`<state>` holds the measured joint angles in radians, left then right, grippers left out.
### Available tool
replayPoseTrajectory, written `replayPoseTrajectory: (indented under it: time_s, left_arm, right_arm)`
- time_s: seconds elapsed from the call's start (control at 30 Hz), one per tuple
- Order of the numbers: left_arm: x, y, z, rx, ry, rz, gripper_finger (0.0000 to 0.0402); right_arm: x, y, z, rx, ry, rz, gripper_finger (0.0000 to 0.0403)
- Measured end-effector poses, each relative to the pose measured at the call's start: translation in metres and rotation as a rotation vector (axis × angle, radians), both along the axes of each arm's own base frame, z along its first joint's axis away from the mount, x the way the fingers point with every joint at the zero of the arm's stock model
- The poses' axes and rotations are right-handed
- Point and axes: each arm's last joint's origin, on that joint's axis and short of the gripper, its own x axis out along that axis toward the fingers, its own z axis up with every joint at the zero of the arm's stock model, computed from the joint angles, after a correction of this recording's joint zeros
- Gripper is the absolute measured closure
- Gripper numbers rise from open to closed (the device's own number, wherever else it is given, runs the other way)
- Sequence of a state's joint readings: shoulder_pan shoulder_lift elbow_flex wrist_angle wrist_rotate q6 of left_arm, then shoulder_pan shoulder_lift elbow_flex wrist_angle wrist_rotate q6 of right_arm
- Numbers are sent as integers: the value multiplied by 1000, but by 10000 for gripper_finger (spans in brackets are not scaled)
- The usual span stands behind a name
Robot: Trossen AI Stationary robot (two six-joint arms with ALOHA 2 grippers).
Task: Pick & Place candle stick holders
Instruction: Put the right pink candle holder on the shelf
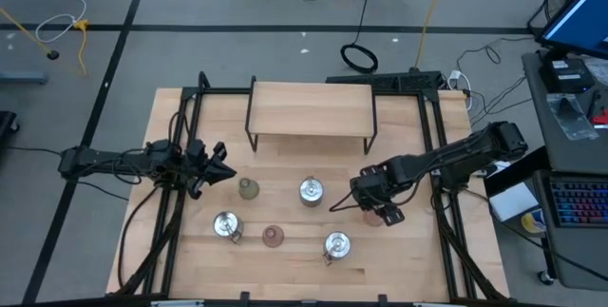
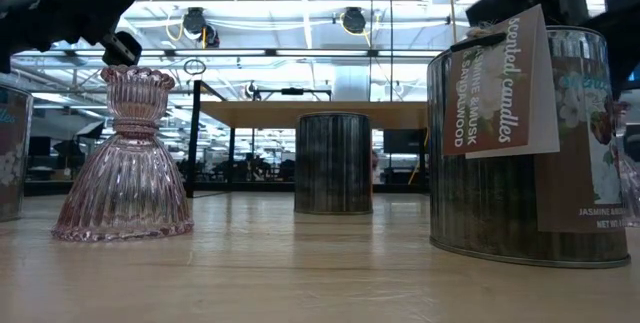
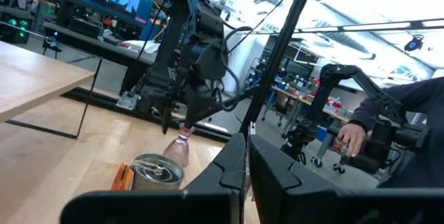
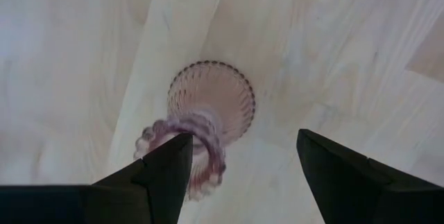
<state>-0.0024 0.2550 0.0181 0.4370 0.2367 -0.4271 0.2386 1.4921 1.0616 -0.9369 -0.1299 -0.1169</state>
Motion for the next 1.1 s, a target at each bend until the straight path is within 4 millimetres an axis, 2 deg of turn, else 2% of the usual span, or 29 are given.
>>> replayPoseTrajectory:
  time_s: [0.13, 0.27, 0.83, 1.1]
  left_arm:
    - [0, 0, 0, 0, 0, 0, 382]
    - [0, 0, 0, 0, 0, 0, 382]
    - [0, 0, 0, 0, 0, 3, 382]
    - [0, 0, 0, 0, 0, 3, 382]
  right_arm:
    - [-2, 0, -5, 6, 0, 0, 155]
    - [-2, 0, -6, 8, 4, 1, 181]
    - [-2, -1, -6, 10, 6, 0, 370]
    - [-3, -1, -5, 15, 11, -28, 374]
